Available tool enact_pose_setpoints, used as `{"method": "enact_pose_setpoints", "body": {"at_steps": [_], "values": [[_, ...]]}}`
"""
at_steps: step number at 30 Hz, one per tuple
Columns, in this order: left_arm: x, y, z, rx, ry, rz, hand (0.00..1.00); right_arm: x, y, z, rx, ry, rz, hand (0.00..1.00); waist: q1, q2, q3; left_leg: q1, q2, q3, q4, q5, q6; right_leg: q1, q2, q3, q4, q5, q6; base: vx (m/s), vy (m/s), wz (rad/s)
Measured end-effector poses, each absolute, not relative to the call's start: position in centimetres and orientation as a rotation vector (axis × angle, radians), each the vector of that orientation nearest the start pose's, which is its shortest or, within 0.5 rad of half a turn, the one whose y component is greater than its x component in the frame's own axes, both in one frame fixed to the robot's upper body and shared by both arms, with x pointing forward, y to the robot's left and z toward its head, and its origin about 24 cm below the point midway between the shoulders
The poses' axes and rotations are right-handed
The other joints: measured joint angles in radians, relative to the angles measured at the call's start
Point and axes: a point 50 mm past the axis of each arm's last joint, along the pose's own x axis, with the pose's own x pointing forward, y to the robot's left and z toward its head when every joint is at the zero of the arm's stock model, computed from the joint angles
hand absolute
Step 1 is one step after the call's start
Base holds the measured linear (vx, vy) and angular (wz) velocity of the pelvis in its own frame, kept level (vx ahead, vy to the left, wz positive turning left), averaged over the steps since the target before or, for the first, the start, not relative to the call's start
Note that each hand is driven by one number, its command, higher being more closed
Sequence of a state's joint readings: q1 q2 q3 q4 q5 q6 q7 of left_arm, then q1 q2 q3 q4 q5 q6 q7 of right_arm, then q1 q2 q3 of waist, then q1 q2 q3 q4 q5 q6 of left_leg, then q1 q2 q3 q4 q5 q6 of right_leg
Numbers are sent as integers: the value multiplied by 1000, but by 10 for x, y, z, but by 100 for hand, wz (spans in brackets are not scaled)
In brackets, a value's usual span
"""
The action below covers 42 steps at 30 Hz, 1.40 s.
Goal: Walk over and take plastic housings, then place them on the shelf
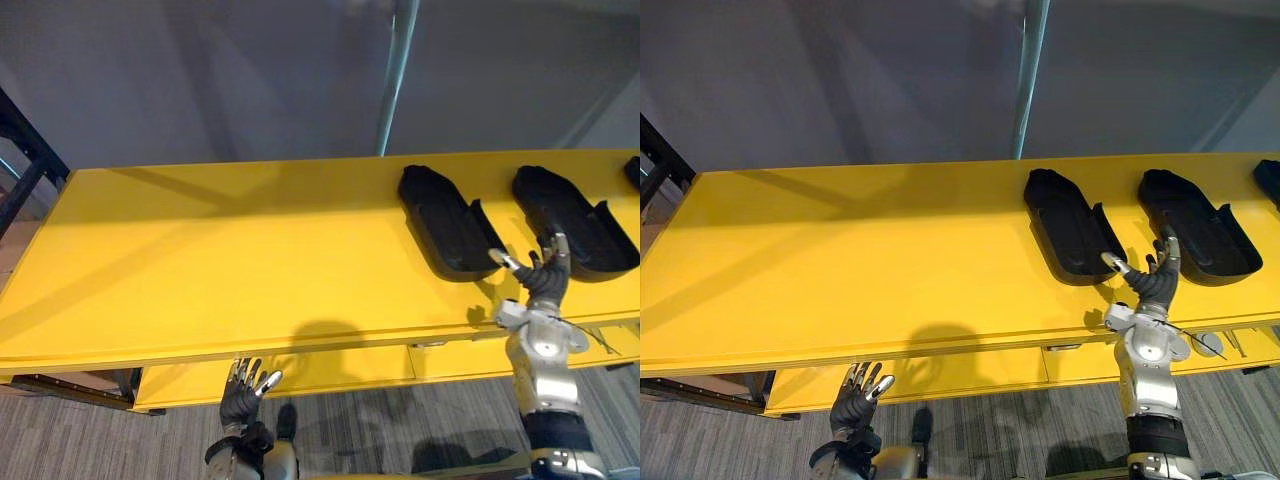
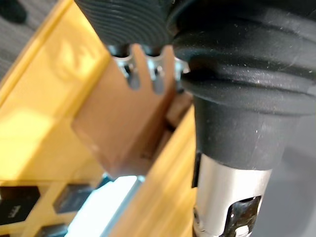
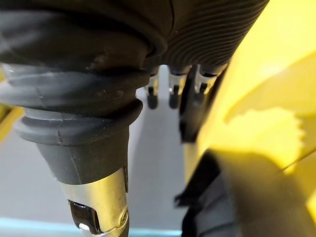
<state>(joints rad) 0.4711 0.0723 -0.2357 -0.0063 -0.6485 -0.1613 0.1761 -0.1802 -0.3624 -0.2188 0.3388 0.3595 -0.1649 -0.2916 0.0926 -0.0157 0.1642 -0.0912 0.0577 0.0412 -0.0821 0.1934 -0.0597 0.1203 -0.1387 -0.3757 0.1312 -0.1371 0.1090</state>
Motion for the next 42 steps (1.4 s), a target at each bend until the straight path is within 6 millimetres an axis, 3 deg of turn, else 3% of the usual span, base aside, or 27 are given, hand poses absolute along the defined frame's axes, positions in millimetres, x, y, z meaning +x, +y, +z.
{"method": "enact_pose_setpoints", "body": {"at_steps": [5,11,23,42], "values": [[137,146,-41,-553,406,221,0,271,-302,45,160,-44,-555,0,1,11,-6,4,1,-1,-4,-7,2,4,2,1,-5,0,0,-36,-3,0],[138,147,-41,-539,410,204,0,280,-300,42,267,-37,-428,0,5,11,-6,3,-2,-3,-3,-4,7,7,0,-1,-2,3,5,0,0,1],[138,150,-42,-524,423,174,0,290,-293,39,242,15,-167,0,7,11,-6,11,-8,-10,-4,-6,7,20,-5,-9,-2,3,6,1,-3,2],[138,149,-43,-520,433,129,0,289,-291,36,256,24,-164,0,8,9,-3,18,-24,-23,-4,-10,12,39,-16,-30,-9,4,9,-3,-2,1]]}}
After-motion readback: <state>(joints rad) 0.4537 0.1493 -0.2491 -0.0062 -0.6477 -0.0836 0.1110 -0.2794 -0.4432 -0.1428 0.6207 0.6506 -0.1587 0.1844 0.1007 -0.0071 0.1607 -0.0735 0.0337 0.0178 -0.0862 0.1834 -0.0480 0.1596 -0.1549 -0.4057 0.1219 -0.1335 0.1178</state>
